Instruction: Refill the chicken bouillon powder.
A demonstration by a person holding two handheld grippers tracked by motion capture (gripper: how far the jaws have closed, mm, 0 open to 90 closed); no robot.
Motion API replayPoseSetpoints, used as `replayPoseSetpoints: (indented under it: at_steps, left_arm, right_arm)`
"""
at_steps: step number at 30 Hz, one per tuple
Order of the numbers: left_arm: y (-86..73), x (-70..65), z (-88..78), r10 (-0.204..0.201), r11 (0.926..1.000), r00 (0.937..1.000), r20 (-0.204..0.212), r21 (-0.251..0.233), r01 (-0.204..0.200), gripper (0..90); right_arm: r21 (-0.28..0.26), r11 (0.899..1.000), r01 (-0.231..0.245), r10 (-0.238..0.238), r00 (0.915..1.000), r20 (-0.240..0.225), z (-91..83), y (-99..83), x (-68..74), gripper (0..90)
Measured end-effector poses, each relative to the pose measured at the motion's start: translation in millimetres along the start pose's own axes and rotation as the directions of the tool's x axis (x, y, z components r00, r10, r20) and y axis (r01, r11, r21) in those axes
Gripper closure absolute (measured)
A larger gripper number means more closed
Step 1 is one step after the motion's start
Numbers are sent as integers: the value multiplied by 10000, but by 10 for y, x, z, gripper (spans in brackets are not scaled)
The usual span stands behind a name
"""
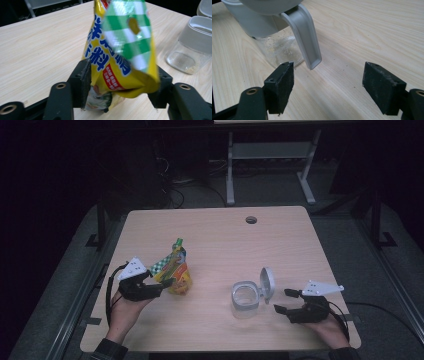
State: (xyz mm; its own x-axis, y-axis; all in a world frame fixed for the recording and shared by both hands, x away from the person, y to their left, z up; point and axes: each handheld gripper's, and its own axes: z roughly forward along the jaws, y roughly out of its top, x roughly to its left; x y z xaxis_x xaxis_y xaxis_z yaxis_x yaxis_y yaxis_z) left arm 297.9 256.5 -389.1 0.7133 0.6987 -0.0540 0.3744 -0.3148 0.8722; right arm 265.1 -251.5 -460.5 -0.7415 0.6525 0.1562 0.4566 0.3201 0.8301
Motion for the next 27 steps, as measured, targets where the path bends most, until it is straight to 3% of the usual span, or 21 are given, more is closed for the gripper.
replayPoseSetpoints:
  at_steps: [3,8,13,27]
  left_arm:
    - [12,25,-11,-177,9997,9998,36,-184,178,464]
    - [56,27,-4,13,9998,10000,-22,-199,-14,558]
    - [56,78,-15,-133,9995,9999,-29,-274,132,648]
    - [106,148,-24,406,9989,9988,286,-240,-400,864]
  right_arm:
    - [4,10000,10,-10,10000,0,3,2,1,250]
    - [44,10000,-9,9,10000,-14,9,3,7,250]
    - [-1,10000,4,-4,10000,5,0,-1,-2,250]
    - [34,10000,-14,14,10000,-10,9,-1,11,250]
